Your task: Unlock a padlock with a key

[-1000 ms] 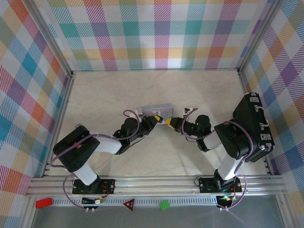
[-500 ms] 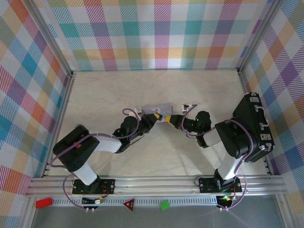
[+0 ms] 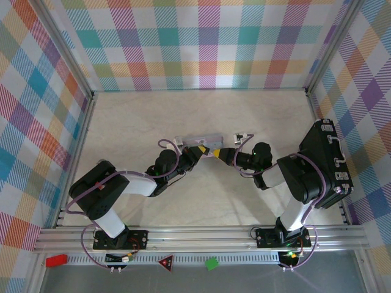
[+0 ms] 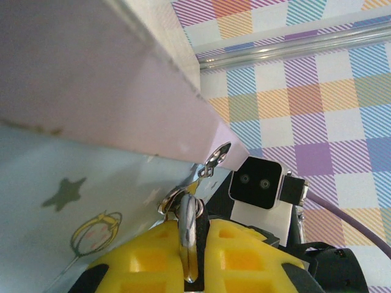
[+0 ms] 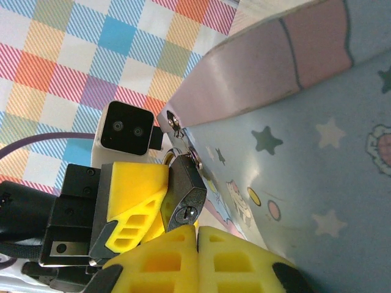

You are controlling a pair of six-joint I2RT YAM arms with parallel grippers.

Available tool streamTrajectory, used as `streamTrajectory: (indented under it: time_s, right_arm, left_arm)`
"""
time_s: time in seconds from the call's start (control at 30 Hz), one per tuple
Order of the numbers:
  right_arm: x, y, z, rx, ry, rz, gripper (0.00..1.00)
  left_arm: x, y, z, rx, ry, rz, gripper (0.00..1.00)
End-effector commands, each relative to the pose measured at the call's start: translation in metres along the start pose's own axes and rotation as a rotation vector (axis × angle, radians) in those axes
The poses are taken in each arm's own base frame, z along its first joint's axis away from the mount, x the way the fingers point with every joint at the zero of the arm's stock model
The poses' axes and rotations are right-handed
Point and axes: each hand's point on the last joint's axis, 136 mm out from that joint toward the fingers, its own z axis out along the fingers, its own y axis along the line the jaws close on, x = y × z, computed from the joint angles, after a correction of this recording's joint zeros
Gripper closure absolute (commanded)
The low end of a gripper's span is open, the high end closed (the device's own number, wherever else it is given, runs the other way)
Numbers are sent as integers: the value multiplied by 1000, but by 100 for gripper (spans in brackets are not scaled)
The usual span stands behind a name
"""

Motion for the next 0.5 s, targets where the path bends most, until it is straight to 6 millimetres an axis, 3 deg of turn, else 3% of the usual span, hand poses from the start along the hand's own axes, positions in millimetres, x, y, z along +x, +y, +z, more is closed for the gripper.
streamTrajectory:
  time_s: [0.0,0.33,0.47]
  right_arm:
    - [-15,50,12,-134,-18,-80,100]
    - [-19,51,19,-153,26,49,100]
    - [-21,33,18,-123,21,63,100]
  left_arm:
    - [71,-56,-3,216,330,52,100]
    - [77,-48,-3,198,353,64,100]
    - [80,-47,-5,195,370,70,100]
